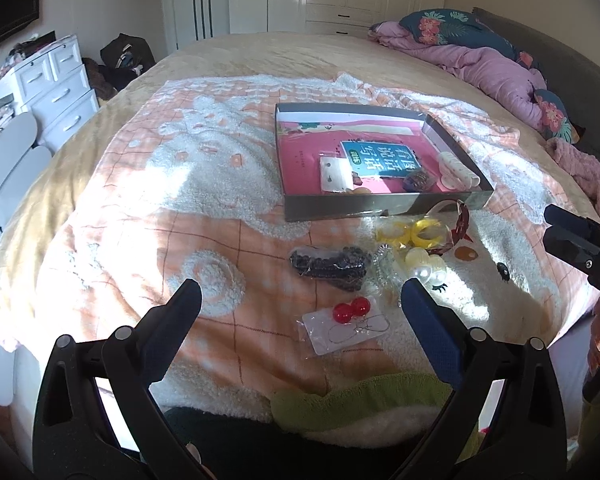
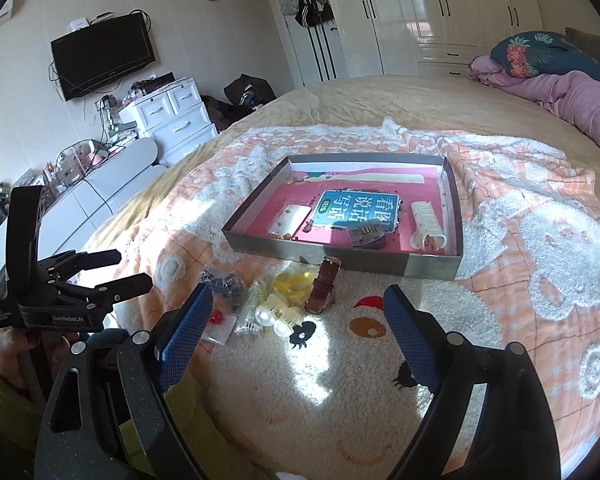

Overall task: Organize jewelry
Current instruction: 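Withdraw both tools back toward the remaining jewelry items, then grasp the clear bag of red bead earrings with left tool while right tool grasps the dark red watch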

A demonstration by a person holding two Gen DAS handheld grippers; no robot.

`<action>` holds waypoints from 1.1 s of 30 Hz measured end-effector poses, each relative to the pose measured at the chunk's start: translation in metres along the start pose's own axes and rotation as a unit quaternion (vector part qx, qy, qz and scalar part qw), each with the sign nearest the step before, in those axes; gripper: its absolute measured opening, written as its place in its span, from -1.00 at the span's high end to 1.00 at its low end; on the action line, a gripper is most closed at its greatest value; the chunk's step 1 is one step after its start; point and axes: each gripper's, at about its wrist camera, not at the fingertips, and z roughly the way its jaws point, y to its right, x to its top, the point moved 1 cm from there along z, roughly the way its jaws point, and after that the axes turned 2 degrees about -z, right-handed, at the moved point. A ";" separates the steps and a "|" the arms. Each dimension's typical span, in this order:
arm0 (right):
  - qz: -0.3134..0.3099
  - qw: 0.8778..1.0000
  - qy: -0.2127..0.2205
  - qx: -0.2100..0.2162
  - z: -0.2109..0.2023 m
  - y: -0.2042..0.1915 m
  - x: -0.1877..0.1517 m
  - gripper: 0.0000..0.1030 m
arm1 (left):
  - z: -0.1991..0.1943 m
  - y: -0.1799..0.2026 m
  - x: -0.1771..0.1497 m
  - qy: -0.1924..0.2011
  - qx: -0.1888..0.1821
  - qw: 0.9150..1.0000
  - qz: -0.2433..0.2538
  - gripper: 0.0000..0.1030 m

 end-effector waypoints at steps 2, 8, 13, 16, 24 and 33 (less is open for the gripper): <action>0.000 1.000 -0.007 0.002 0.003 0.000 -0.005 -0.67 | 0.004 0.003 -0.002 -0.004 -0.002 1.000 0.003 -0.82; 0.000 1.000 -0.023 0.004 0.012 0.000 -0.014 -0.67 | 0.019 0.018 -0.012 -0.023 -0.008 0.999 0.021 -0.81; 0.006 1.000 -0.027 0.002 0.018 0.003 -0.017 -0.67 | 0.032 0.030 -0.020 -0.035 -0.023 0.998 0.038 -0.81; 0.011 0.999 -0.029 -0.006 0.025 0.008 -0.018 -0.67 | 0.043 0.033 -0.025 -0.046 -0.023 0.998 0.041 -0.81; 0.028 0.999 -0.037 -0.017 0.055 0.022 -0.011 -0.57 | 0.067 0.035 -0.029 -0.075 -0.020 0.996 0.035 -0.81; 0.064 0.996 -0.053 0.011 0.106 0.033 0.003 0.28 | 0.088 0.037 -0.031 -0.109 -0.018 0.994 0.024 -0.81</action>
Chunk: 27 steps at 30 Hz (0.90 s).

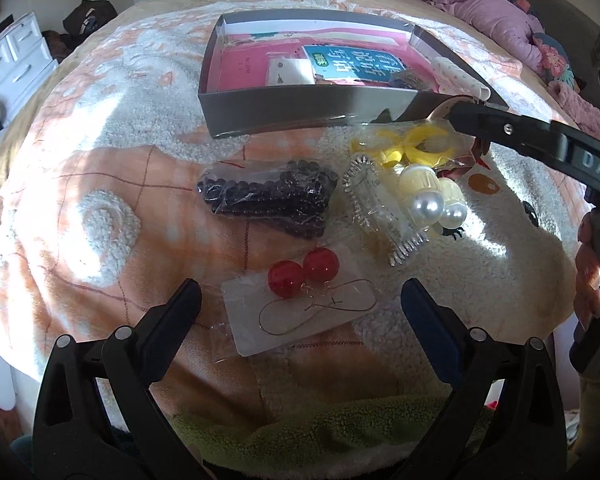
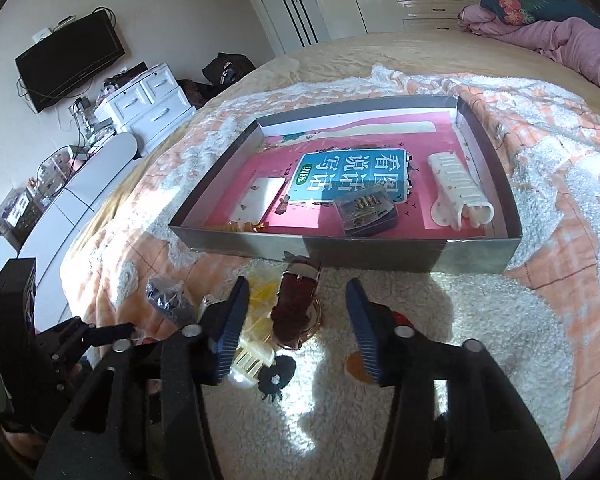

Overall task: Organize jewelry
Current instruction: 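Grasp the clear bag of red bead earrings with left tool while right tool grasps the dark red watch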

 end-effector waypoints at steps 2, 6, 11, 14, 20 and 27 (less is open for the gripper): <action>0.006 1.000 0.001 0.006 0.005 0.004 0.001 0.64 | 0.004 -0.001 0.002 -0.005 -0.006 1.000 -0.007 -0.81; 0.003 1.000 0.027 -0.005 -0.008 0.008 -0.001 0.65 | 0.007 0.000 0.003 -0.008 -0.001 1.000 -0.007 -0.69; 0.001 0.998 0.051 -0.031 -0.032 0.019 -0.004 0.70 | 0.006 -0.002 0.005 -0.002 -0.011 1.000 -0.014 -0.68; 0.003 0.997 0.064 -0.043 -0.048 0.028 -0.007 0.70 | 0.003 -0.001 0.006 0.002 -0.010 1.000 -0.014 -0.67; 0.012 0.995 0.078 -0.055 -0.074 0.040 -0.012 0.70 | -0.001 -0.003 0.008 0.009 -0.023 0.999 -0.022 -0.67; 0.016 0.995 0.080 -0.060 -0.088 0.044 -0.016 0.70 | 0.002 -0.011 0.010 0.002 -0.044 0.998 -0.044 -0.67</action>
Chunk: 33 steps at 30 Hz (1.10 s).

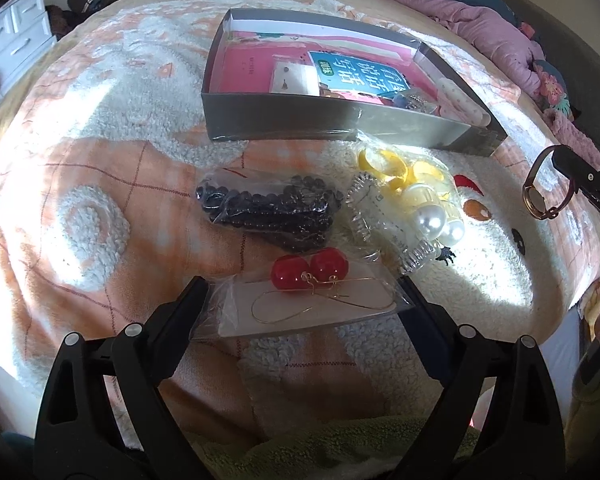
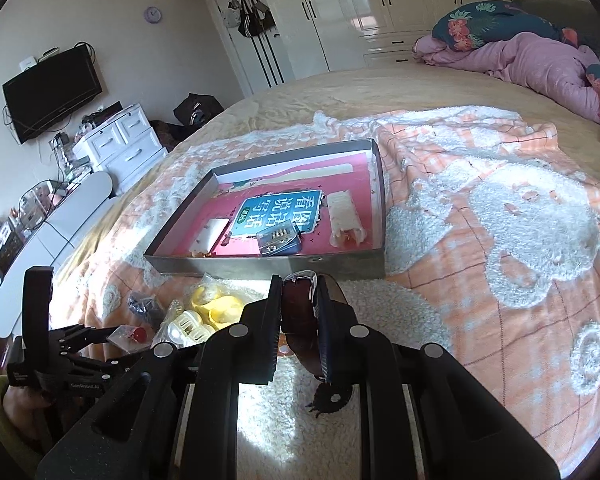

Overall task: Organize jewelry
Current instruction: 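Grasp the clear bag of red bead earrings with left tool while right tool grasps the dark red watch, then carry the earring bag with left tool into the pink box while right tool carries the watch there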

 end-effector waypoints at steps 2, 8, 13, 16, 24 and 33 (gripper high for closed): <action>-0.001 1.000 0.003 0.000 -0.005 -0.001 0.001 0.70 | 0.000 -0.003 0.000 0.002 -0.007 1.000 -0.007 -0.65; -0.011 1.000 0.015 0.007 -0.019 -0.009 0.004 0.70 | -0.019 -0.008 -0.003 0.025 0.000 1.000 -0.009 -0.59; -0.016 1.000 0.023 0.010 -0.028 -0.014 0.007 0.70 | -0.043 -0.012 -0.003 0.052 0.005 0.999 -0.008 -0.59; -0.020 0.999 0.029 0.011 -0.033 -0.016 0.011 0.71 | -0.058 -0.014 0.000 0.072 0.004 0.997 -0.009 -0.59; -0.032 0.999 0.037 0.014 -0.035 -0.022 0.018 0.71 | -0.088 -0.018 0.016 0.119 0.002 0.993 -0.015 -0.59; -0.048 0.998 0.036 0.029 -0.019 -0.033 0.033 0.71 | -0.087 -0.023 0.043 0.136 0.006 0.991 -0.014 -0.59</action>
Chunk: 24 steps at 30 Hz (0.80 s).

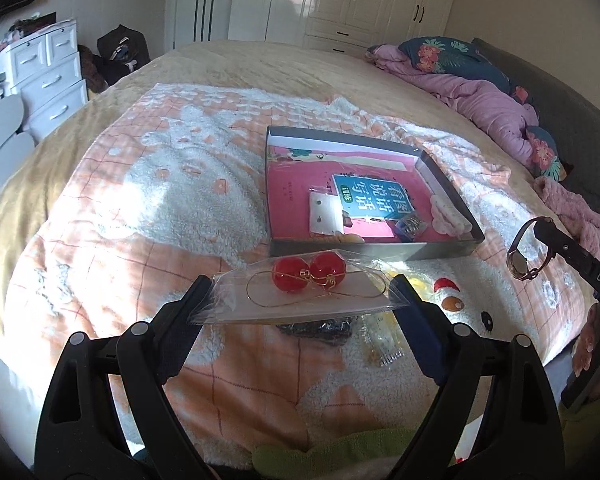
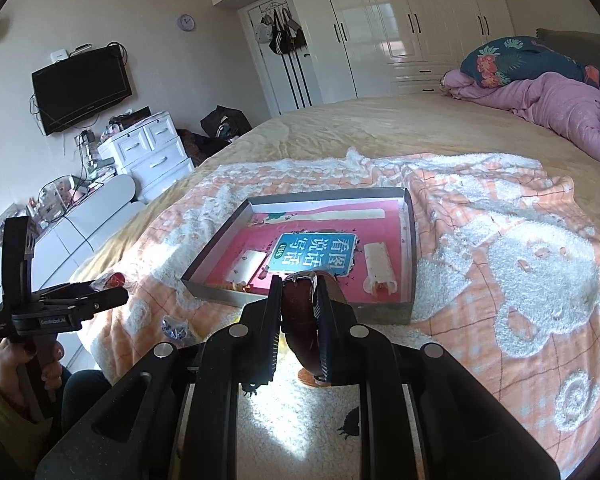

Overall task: Organize jewelry
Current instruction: 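Carry the earring bag with left tool into the pink box while right tool carries the watch there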

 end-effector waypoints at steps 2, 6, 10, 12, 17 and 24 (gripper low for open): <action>-0.006 1.000 0.001 0.002 0.004 -0.002 0.004 0.71 | 0.003 0.000 0.005 0.002 -0.002 1.000 0.001 -0.59; -0.010 1.000 0.001 0.006 0.012 -0.004 0.012 0.71 | 0.008 0.001 0.012 0.005 -0.003 1.000 0.003 -0.59; -0.016 1.000 0.000 0.007 0.020 -0.006 0.017 0.71 | 0.013 0.005 0.020 0.010 -0.006 1.000 0.012 -0.59; -0.019 1.000 0.000 0.008 0.024 -0.006 0.021 0.71 | 0.017 0.006 0.025 0.011 -0.008 1.000 0.014 -0.59; -0.018 1.000 0.002 0.008 0.035 -0.005 0.031 0.71 | 0.026 0.012 0.036 0.012 -0.013 1.000 0.024 -0.59; -0.015 1.000 0.002 0.008 0.051 -0.001 0.045 0.71 | 0.042 0.024 0.052 0.011 -0.013 0.999 0.051 -0.59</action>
